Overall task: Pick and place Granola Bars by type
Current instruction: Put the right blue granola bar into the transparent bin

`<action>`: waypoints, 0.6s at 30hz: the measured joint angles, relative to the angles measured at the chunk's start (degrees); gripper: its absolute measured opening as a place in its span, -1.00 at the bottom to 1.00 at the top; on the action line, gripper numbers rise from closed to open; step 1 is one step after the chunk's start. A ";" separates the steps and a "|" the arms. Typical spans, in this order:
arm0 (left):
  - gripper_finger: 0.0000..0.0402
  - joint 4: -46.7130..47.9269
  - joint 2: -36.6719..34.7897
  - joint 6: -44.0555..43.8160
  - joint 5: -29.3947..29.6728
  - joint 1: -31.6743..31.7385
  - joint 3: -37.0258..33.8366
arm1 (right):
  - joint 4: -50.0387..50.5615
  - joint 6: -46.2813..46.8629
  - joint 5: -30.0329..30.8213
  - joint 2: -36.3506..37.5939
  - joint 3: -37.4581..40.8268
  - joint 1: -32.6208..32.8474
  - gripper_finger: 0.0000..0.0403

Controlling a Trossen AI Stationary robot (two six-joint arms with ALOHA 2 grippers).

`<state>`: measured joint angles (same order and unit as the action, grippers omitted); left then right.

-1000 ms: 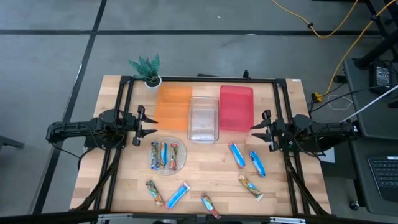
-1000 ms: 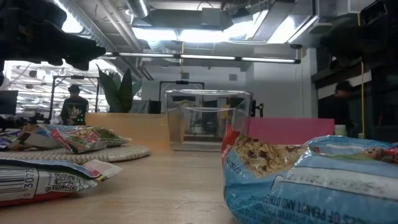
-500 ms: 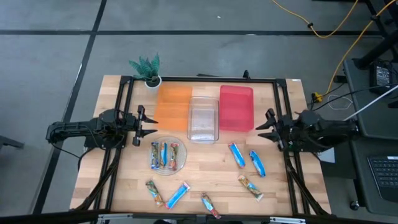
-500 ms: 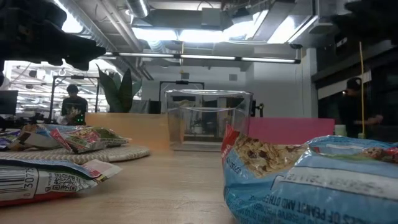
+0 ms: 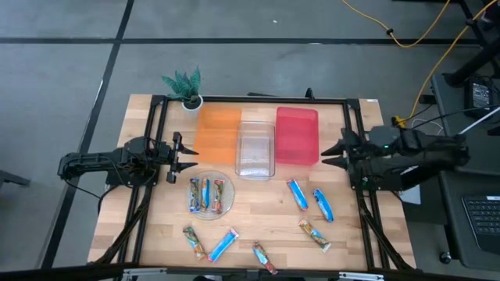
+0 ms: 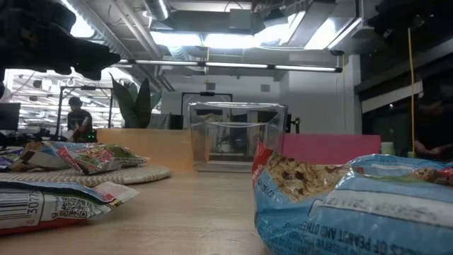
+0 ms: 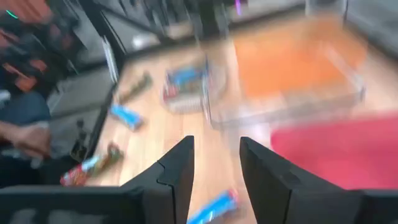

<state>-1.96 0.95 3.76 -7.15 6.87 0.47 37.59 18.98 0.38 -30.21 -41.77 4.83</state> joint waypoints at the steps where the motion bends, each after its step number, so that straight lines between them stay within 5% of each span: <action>1: -0.18 0.00 0.00 0.01 -0.01 -0.02 0.00 | 2.51 1.77 0.01 -2.38 -1.62 0.22 -0.35; 9: -0.19 0.00 0.00 0.01 -0.01 -0.01 0.00 | 16.64 16.77 0.07 -17.94 -11.15 5.10 -0.35; 18: -0.20 0.00 0.00 0.01 -0.01 -0.01 0.00 | 23.10 38.18 8.79 -26.63 -10.86 14.90 -0.35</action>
<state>-1.96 0.95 3.77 -7.16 6.86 0.47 60.68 57.16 9.17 -56.84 -52.63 19.73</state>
